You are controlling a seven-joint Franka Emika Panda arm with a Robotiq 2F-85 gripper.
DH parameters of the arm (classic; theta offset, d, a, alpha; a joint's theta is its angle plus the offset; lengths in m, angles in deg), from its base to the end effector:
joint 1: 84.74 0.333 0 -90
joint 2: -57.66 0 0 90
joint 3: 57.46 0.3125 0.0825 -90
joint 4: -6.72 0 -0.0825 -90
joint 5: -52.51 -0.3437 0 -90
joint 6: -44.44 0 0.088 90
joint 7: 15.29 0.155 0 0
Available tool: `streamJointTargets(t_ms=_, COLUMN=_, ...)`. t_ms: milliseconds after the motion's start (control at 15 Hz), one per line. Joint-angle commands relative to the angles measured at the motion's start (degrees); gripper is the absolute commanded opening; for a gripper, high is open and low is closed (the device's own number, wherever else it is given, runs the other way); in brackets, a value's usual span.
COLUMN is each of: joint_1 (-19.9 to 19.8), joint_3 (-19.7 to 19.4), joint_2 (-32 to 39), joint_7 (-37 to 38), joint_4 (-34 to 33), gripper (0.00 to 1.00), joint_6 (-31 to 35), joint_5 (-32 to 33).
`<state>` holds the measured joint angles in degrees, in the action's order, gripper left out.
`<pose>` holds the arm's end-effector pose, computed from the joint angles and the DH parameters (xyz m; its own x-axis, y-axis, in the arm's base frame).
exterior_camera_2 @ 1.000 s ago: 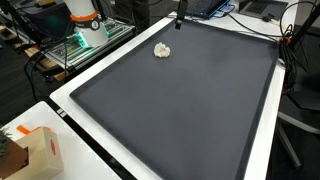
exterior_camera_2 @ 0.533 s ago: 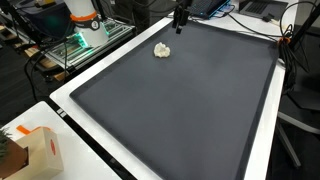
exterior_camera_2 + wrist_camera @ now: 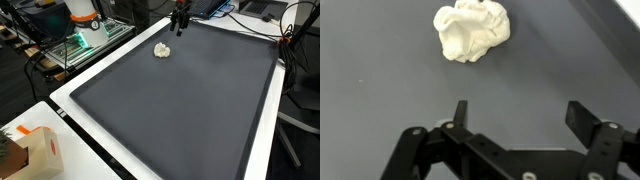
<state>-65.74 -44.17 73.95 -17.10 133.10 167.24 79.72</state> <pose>0.4233 0.2264 0.2177 0.5935 0.7199 -0.3599 0.8034 -0.5570 0.2107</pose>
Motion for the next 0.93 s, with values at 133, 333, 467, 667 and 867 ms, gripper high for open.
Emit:
streamJointTargets(t_ms=133, joint_1=1.37, joint_3=0.32, joint_2=1.81, joint_7=-1.64, joint_4=-0.35, gripper=1.00, joint_6=-1.27, joint_5=3.73)
streamJointTargets(t_ms=333, joint_1=1.81, joint_3=0.44, joint_2=2.40, joint_7=-2.91, joint_4=-0.33, gripper=1.00, joint_6=-1.55, joint_5=4.40)
streamJointTargets(t_ms=467, joint_1=2.04, joint_3=0.43, joint_2=2.61, joint_7=-3.68, joint_4=-0.27, gripper=1.00, joint_6=-1.79, joint_5=5.20)
streamJointTargets(t_ms=667, joint_1=2.22, joint_3=0.47, joint_2=2.86, joint_7=-4.45, joint_4=-0.24, gripper=1.00, joint_6=-2.47, joint_5=6.26)
streamJointTargets(t_ms=867, joint_1=2.07, joint_3=0.57, joint_2=3.00, joint_7=-5.14, joint_4=-0.48, gripper=1.00, joint_6=-3.59, joint_5=6.21)
